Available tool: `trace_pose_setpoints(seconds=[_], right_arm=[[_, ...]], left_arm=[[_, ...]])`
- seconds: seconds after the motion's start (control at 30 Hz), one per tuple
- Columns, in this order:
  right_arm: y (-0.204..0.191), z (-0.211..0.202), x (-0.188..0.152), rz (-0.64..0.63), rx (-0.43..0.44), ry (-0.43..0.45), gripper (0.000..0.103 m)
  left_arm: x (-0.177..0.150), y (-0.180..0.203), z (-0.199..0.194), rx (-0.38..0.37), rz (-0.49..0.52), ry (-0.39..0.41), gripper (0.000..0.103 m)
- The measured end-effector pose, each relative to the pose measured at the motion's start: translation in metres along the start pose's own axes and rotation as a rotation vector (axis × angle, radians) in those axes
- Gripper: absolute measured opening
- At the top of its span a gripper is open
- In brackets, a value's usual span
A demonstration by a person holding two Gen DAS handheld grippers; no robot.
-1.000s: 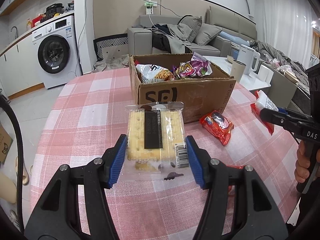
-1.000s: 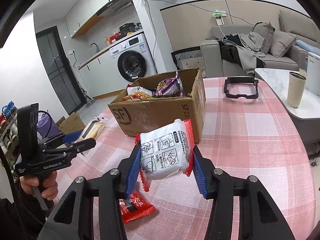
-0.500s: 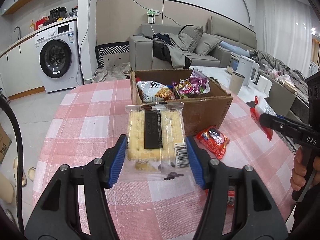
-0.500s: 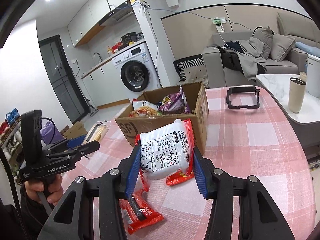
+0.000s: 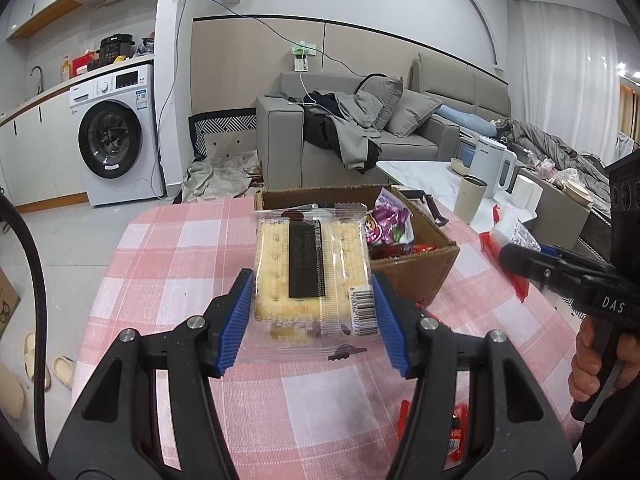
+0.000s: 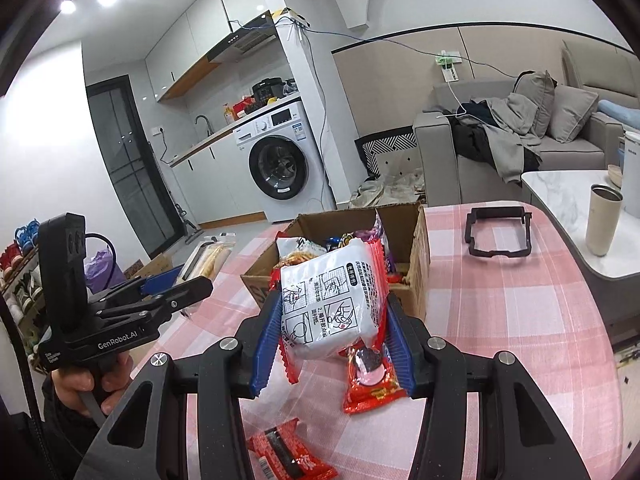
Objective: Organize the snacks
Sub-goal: 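Lift both held packs toward the cardboard box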
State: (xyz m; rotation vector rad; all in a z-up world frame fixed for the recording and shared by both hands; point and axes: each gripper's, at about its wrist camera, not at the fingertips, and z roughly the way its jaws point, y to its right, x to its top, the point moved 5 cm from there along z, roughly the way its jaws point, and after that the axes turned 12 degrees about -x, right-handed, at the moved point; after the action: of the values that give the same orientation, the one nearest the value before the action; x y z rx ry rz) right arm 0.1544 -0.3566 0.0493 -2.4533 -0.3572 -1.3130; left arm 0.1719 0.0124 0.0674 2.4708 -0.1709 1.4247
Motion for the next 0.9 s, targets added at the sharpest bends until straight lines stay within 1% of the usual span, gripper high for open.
trace_pose_setpoints(seconds=[0.13, 0.33, 0.67, 0.9], right_arm=[[-0.001, 0.006, 0.008, -0.004, -0.012, 0.0, 0.05], [0.0, 0.013, 0.021, 0.004, -0.026, 0.013, 0.05], [0.005, 0.033, 0.037, 0.004, -0.075, 0.023, 0.05], [0.007, 0.048, 0.038, -0.007, -0.087, 0.011, 0.05]], left_arm=[[0.01, 0.001, 0.004, 0.007, 0.005, 0.01, 0.055], [0.023, -0.002, 0.019, 0.018, 0.002, 0.009, 0.055], [0.036, -0.007, 0.06, 0.025, 0.002, -0.015, 0.055], [0.04, -0.016, 0.089, 0.034, -0.006, -0.035, 0.055]])
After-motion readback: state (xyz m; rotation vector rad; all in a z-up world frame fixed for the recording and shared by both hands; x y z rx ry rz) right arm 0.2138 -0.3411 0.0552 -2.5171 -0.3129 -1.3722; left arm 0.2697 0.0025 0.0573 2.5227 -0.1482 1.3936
